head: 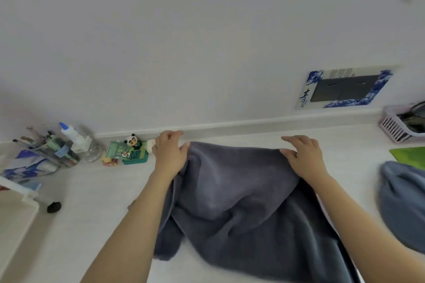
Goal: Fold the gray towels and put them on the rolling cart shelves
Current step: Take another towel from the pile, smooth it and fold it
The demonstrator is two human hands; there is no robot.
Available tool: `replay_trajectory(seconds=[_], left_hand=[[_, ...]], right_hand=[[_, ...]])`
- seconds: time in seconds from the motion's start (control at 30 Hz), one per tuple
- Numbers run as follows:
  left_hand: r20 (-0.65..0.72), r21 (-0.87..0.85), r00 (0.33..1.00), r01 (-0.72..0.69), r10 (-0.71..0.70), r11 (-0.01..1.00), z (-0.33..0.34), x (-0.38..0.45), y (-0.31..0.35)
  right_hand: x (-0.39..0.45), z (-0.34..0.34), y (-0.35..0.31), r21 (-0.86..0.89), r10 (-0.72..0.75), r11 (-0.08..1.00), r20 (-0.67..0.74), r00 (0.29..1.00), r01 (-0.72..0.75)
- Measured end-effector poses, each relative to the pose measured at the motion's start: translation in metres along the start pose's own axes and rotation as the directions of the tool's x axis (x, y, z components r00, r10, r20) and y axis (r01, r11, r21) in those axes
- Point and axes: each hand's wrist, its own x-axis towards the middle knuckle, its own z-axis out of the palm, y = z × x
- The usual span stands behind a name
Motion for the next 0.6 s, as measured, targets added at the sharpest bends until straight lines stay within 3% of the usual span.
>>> replay_trajectory(seconds=[0.07,0.17,0.33,0.43,0.53,0.6], left_hand=[[0.008,-0.025,0.999,-0.053,0.053,0.998,0.02,-0.018,0.001],[0.198,0.025,0.975,-0.111,0.103,0.994,0.054,-0.059,-0.008],[0.481,0.132,0.876,-0.054,-0.017,0.99,0.088,-0.107,-0.037],[0.509,0.186,0.86,-0.101,-0.008,0.977,0.089,-0.121,-0.047],[0.456,0.244,0.889,-0.177,0.048,0.953,0.082,-0.128,-0.041],[0.487,0.181,0.867,-0.215,0.102,0.96,0.08,-0.134,-0.03]], right_hand=[[-0.01,0.022,0.003,-0.004,-0.093,0.996,0.071,0.993,0.093],[-0.045,0.053,0.002,0.098,-0.135,0.989,0.342,0.93,0.108],[-0.102,0.084,0.006,0.035,-0.119,0.992,0.585,0.802,0.122],[-0.111,0.082,0.025,0.02,-0.108,0.992,0.612,0.783,0.122],[-0.11,0.064,0.039,-0.064,0.003,0.997,0.55,0.835,0.039],[-0.105,0.051,0.042,-0.231,0.114,0.973,0.475,0.872,-0.001]])
